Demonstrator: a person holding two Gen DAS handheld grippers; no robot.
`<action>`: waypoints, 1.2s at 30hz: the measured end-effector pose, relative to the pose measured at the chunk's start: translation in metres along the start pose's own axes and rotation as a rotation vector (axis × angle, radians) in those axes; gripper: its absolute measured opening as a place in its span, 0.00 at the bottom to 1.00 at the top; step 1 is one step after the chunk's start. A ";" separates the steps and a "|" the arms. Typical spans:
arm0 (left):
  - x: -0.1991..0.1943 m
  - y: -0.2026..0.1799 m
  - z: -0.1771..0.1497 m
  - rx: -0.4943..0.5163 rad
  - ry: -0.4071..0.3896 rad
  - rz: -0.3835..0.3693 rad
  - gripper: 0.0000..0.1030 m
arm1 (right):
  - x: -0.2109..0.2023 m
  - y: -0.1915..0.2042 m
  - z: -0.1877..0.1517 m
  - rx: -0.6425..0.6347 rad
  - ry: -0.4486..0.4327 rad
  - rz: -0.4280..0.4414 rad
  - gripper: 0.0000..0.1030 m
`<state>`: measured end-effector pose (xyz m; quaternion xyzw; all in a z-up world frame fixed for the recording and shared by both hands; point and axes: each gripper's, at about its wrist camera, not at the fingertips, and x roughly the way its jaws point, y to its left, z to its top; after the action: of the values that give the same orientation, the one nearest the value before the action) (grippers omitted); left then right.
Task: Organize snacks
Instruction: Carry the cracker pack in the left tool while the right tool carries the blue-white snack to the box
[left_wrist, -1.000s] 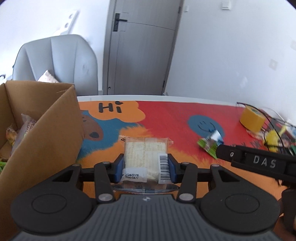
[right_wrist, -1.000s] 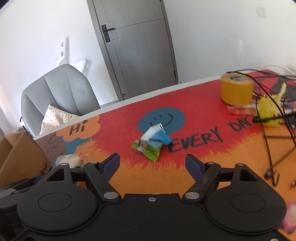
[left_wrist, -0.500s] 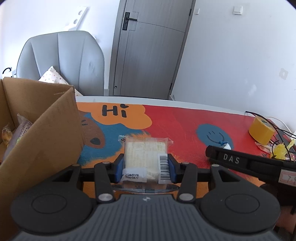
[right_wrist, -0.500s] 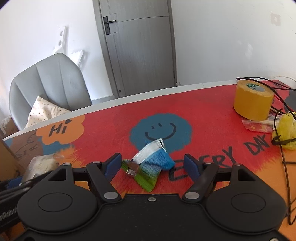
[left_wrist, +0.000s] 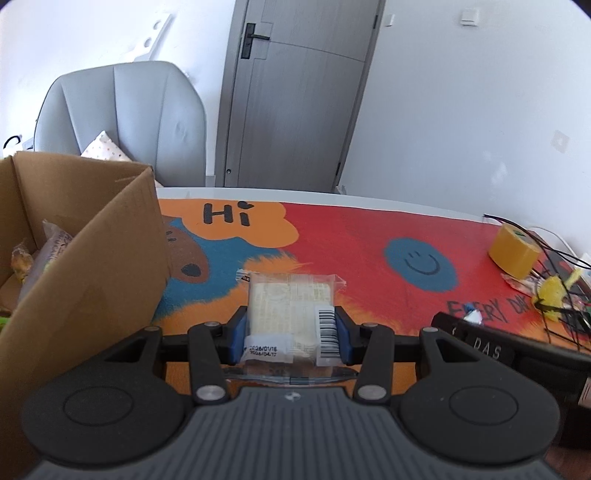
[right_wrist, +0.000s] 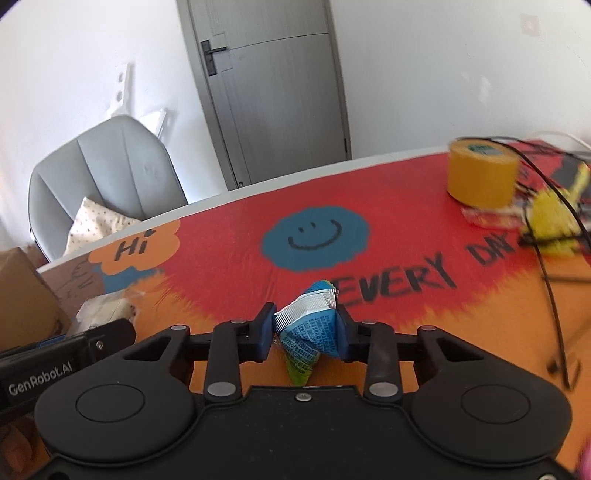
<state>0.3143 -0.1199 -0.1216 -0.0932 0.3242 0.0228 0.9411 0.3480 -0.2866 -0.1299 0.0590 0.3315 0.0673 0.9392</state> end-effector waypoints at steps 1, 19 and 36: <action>-0.005 -0.001 -0.001 0.007 -0.004 -0.004 0.45 | -0.006 -0.001 -0.003 0.015 -0.005 0.004 0.33; -0.110 0.009 0.004 0.050 -0.112 -0.098 0.45 | -0.123 0.021 -0.019 0.158 -0.158 0.113 0.33; -0.164 0.053 0.018 0.012 -0.197 -0.091 0.45 | -0.157 0.077 -0.016 0.095 -0.207 0.208 0.33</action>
<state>0.1903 -0.0611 -0.0152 -0.0994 0.2258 -0.0131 0.9690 0.2102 -0.2355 -0.0336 0.1439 0.2277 0.1421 0.9525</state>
